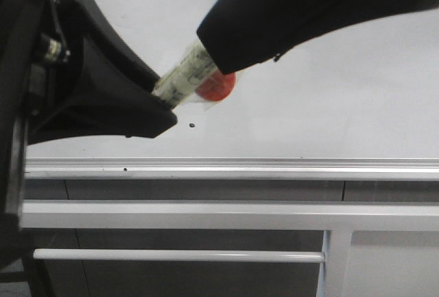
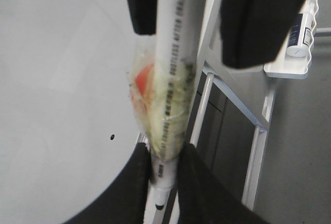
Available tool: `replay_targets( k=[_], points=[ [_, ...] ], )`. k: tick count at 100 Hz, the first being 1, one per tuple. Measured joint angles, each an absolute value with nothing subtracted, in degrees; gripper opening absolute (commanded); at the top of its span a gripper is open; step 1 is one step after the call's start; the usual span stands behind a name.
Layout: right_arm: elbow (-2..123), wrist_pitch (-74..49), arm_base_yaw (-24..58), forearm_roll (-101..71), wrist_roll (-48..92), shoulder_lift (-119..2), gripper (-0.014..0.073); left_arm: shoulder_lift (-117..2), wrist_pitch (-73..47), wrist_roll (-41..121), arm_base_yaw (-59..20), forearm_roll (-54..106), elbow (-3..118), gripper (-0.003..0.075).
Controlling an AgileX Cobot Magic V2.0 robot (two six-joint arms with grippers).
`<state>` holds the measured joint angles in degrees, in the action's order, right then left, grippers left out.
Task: Write number 1 on whiteboard
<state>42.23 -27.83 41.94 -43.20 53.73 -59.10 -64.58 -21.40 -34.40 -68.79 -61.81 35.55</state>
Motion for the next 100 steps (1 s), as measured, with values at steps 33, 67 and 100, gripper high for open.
replay_targets(
  k=[33, 67, 100],
  points=[
    [42.23, -27.72, 41.94, -43.28, 53.84, -59.1, 0.0272, -64.58, -21.4, -34.4, -68.79, -61.15, 35.55, -0.002],
    [42.23, -26.57, 41.94, -43.28, 53.84, -59.1, 0.0272, -64.58, -22.03, -34.4, -68.79, -59.64, 35.55, -0.002],
    [42.23, -26.13, 41.94, -43.34, 53.84, -59.1, 0.0238, -64.58, -22.17, -34.4, -68.79, -59.18, 35.55, -0.002]
  ],
)
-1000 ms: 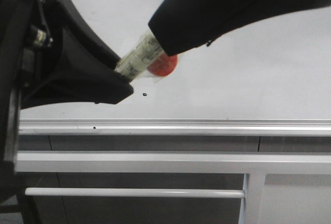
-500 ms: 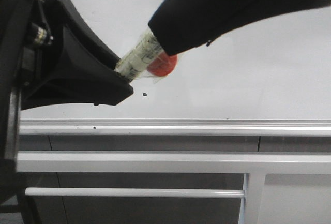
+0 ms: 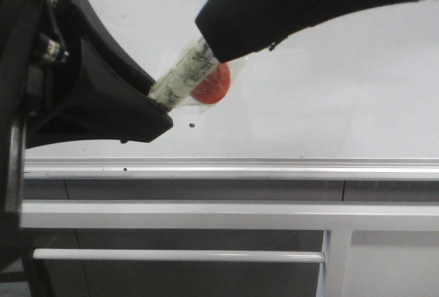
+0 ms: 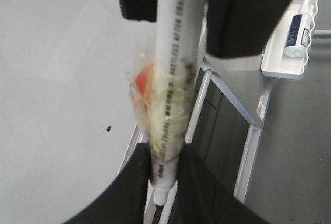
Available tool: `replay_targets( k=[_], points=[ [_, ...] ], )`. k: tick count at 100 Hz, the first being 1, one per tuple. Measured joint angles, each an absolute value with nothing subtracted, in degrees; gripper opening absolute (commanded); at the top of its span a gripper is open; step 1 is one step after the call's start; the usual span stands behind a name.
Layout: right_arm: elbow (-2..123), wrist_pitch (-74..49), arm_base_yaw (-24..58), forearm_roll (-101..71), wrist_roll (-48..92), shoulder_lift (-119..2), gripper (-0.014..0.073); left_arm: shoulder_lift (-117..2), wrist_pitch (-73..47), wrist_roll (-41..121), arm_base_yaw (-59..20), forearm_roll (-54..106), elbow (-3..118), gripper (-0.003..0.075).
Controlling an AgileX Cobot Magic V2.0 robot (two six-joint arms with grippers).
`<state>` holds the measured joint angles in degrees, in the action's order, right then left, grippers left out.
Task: Write number 1 on whiteboard
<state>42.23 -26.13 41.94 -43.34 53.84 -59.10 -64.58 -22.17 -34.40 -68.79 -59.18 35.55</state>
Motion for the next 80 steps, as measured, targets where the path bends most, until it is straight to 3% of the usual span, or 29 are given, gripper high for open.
replay_targets(
  k=[6, 14, 20, 27, 32, 42, 49, 55, 80],
  points=[
    [42.23, -26.13, 41.94, -43.34, 53.84, -59.1, 0.0143, -64.58, -22.17, -34.4, -68.79, -59.07, 35.55, -0.002],
    [42.23, -26.13, 41.94, -43.34, 53.84, -59.1, -0.0071, -64.58, -22.17, -34.4, -68.79, -59.01, 35.55, -0.002],
    [42.23, -26.13, 41.94, -43.1, 53.84, -59.1, -0.0064, -64.58, -22.28, -34.4, -68.79, -58.62, 35.55, -0.0014],
    [42.23, -26.13, 41.94, -42.85, 53.87, -59.1, -0.0064, -64.58, -22.28, -34.4, -68.89, -58.38, 35.55, 0.0044],
    [42.23, -26.13, 41.94, -42.84, 53.97, -59.1, -0.0064, -64.58, -22.31, -34.4, -68.89, -58.4, 35.55, 0.0123],
    [42.23, -26.13, 41.94, -42.61, 53.97, -59.1, -0.0064, -64.58, -22.31, -34.4, -68.89, -58.4, 35.55, 0.0353],
    [42.23, -26.91, 41.94, -42.07, 53.97, -59.1, -0.0064, -64.58, -22.31, -34.4, -68.89, -58.4, 35.55, 0.0461],
    [42.23, -27.54, 41.94, -41.71, 53.97, -59.1, -0.0064, -64.58, -22.79, -34.4, -68.89, -58.4, 35.55, 0.0485],
    [42.26, -28.35, 41.94, -41.48, 53.97, -59.1, -0.0064, -62.25, -25.33, -34.4, -68.89, -54.19, 35.55, 0.0457]
  ],
)
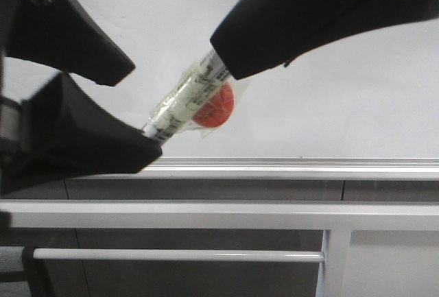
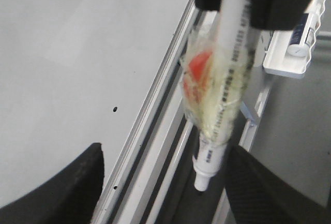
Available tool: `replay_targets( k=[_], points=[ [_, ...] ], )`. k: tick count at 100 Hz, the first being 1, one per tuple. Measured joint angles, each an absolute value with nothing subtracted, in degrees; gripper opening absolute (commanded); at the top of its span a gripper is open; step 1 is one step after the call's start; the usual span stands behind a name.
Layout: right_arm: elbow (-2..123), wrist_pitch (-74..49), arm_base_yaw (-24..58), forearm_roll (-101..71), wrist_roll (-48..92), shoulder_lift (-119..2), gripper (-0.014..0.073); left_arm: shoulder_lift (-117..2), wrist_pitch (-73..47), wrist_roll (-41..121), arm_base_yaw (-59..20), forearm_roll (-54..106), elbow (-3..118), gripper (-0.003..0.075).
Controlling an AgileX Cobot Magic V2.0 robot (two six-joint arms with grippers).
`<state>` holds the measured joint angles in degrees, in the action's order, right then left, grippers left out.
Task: Write number 1 on whiteboard
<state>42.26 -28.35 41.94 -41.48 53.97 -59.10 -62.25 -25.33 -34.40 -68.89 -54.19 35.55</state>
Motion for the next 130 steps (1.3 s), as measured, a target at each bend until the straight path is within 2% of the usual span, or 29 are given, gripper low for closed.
replay_targets(
  k=[17, 34, 41, 58, 70, 97, 130],
  points=[
    [42.14, -27.08, 41.94, -40.7, 53.97, -57.11, -0.0063, -56.9, -28.96, -34.4, -68.89, -44.36, 35.55, 0.0448],
    [38.57, -22.57, 41.94, -40.65, 53.0, -51.09, -0.0063, -51.19, -31.12, -34.4, -68.89, -38.26, 33.77, 0.0373],
    [36.1, -20.06, 41.94, -40.75, 52.4, -47.83, -0.0063, -49.15, -31.15, -34.4, -68.89, -37.1, 32.46, 0.0305],
    [28.6, -13.72, 41.94, -44.13, 52.1, -38.51, -0.0062, -45.46, -31.5, -34.4, -68.89, -34.65, 29.88, 0.0076],
    [23.04, -9.39, 41.94, -46.23, 52.05, -32.33, -0.0061, -44.51, -31.6, -34.4, -68.89, -34.16, 29.49, 0.0001],
    [14.51, -1.43, 41.94, -49.24, 51.89, -23.59, -0.0042, -44.51, -30.84, -34.4, -68.89, -33.99, 29.49, -0.0004],
    [12.86, 5.55, 41.94, -50.13, 51.89, -22.65, -0.0044, -44.51, -30.75, -34.4, -68.89, -33.99, 29.32, -0.0004]
  ],
)
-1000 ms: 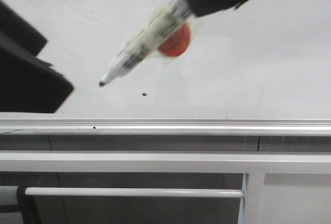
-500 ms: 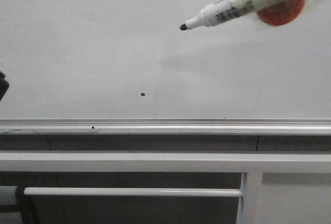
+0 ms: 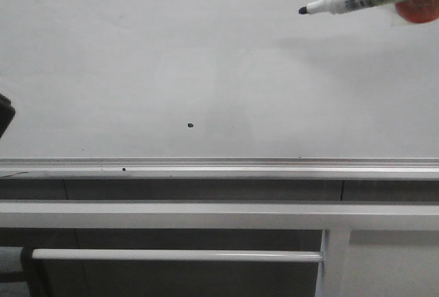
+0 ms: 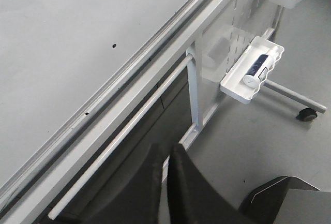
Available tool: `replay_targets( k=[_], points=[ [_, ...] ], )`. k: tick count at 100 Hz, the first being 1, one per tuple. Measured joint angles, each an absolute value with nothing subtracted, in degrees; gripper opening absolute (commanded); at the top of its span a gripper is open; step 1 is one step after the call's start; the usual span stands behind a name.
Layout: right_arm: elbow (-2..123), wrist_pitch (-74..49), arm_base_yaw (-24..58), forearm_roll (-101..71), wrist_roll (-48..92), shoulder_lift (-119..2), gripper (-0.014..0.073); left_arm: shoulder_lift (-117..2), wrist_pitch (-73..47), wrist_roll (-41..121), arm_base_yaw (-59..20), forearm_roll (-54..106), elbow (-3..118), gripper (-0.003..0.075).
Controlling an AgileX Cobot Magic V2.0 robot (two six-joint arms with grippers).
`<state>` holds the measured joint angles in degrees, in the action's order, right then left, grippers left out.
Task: Write number 1 on whiteboard
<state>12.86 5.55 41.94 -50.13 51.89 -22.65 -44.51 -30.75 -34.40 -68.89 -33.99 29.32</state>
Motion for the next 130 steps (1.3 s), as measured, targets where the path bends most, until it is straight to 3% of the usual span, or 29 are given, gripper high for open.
replay_targets(
  k=[41, 130],
  points=[
    [12.86, 10.07, 41.94, -50.58, 51.89, -22.81, -0.0044, -44.51, -30.72, -34.4, -68.89, -34.93, 29.23, -0.0004],
    [15.1, 13.06, 42.18, -50.92, 51.67, -38.35, -0.0044, -44.51, -30.61, -34.4, -68.89, -35.18, 28.76, -0.0004]
  ],
)
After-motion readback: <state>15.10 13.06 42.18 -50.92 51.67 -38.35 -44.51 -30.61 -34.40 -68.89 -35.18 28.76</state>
